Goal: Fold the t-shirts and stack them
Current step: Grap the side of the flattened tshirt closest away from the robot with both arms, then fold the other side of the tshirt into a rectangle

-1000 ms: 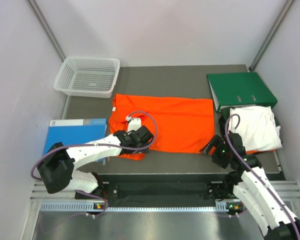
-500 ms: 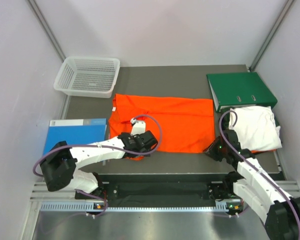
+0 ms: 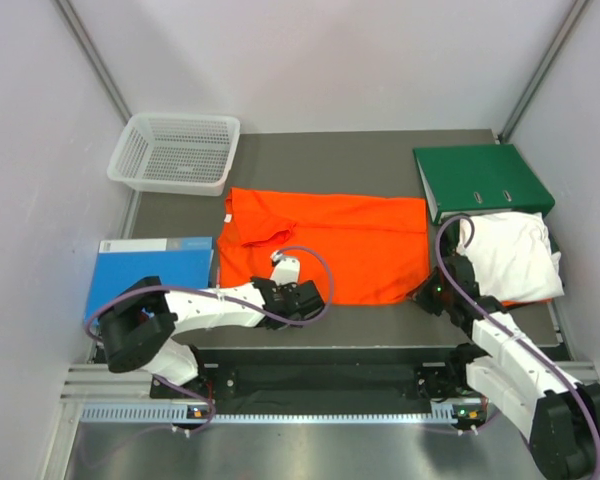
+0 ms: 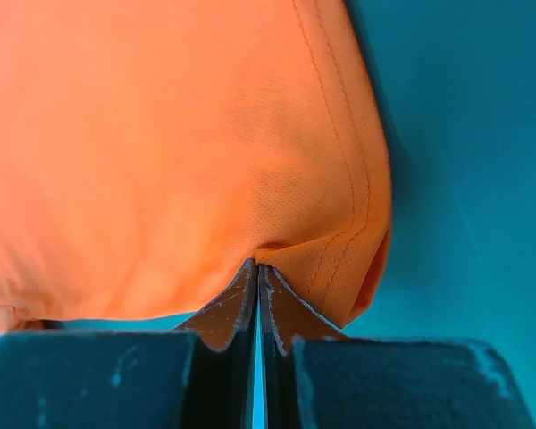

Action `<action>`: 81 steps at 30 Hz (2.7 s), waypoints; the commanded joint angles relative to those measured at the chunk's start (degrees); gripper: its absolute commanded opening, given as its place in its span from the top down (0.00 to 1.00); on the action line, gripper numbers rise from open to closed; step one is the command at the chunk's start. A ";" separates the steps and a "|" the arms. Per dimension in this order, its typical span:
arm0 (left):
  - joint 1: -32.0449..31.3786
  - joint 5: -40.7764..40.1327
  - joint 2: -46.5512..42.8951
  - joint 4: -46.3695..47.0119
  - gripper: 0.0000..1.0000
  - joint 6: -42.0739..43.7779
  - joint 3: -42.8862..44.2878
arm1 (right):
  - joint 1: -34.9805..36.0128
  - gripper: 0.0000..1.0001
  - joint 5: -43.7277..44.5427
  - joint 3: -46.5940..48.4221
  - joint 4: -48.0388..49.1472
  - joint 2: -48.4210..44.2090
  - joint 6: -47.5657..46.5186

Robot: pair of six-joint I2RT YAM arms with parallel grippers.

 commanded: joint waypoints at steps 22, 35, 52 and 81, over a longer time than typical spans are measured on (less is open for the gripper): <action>-0.79 -5.20 11.44 -18.72 0.14 -14.64 4.00 | -0.31 1.00 -1.17 4.36 1.76 -3.17 -1.83; -1.76 -7.48 11.53 -28.38 1.00 -18.59 6.28 | -1.19 1.00 -2.05 5.24 1.76 -3.52 -2.44; -1.06 -21.80 22.68 -46.83 0.94 -22.11 28.07 | -1.46 1.00 -0.29 9.28 3.51 -3.18 -6.66; 16.17 -34.82 32.37 -42.27 0.01 -1.37 48.74 | -1.46 1.00 5.42 26.86 17.58 39.90 -18.61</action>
